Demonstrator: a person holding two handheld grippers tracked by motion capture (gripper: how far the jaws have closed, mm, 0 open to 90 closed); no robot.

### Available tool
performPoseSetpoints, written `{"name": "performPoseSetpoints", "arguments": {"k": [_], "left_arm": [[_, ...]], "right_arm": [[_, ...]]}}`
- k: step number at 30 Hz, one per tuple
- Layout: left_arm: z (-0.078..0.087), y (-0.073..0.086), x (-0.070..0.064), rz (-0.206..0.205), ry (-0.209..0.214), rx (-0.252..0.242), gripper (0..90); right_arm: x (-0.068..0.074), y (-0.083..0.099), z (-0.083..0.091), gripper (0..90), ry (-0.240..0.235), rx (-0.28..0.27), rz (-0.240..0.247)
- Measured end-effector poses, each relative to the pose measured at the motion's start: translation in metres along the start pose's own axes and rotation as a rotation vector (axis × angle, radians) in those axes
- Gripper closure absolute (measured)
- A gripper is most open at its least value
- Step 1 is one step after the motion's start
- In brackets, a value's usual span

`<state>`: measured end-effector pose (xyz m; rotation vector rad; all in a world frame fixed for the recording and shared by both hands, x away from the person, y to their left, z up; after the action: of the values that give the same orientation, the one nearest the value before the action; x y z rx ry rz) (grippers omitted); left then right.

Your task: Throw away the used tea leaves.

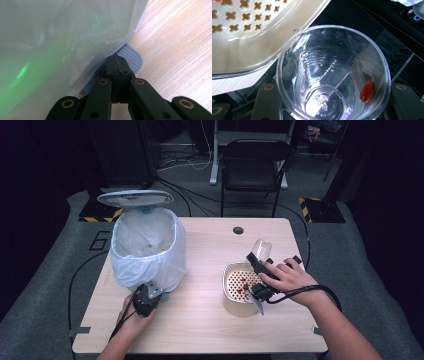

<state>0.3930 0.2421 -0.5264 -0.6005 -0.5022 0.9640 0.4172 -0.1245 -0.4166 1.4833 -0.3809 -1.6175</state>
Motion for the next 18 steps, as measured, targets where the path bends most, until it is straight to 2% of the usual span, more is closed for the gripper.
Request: {"name": "performPoseSetpoints", "arguments": {"k": [6,7,18], "left_arm": [[0.0001,0.0000,0.0000,0.000,0.000,0.002,90.0],[0.0003,-0.0001,0.0000,0.000,-0.003,0.005,90.0],[0.0002,-0.0001,0.0000,0.000,-0.003,0.005,90.0]], "right_arm": [[-0.0001,-0.0003,0.0001,39.7,0.002,-0.002,0.004],[0.0020,-0.0005,0.0004,39.7,-0.023,-0.008,-0.009],[-0.0004,0.0007,0.0003,39.7,-0.022,-0.018,-0.018]]}}
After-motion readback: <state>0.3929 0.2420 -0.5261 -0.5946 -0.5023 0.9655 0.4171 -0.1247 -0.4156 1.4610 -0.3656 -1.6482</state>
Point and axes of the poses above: each handheld gripper's, and its own axes: z roughly backward along the jaws, y roughly out of its underside, x roughly to its left, the point moved 3 cm from there along -z, roughly forward along the jaws, and after that the axes turned 9 degrees about z, right-handed, at the moved point
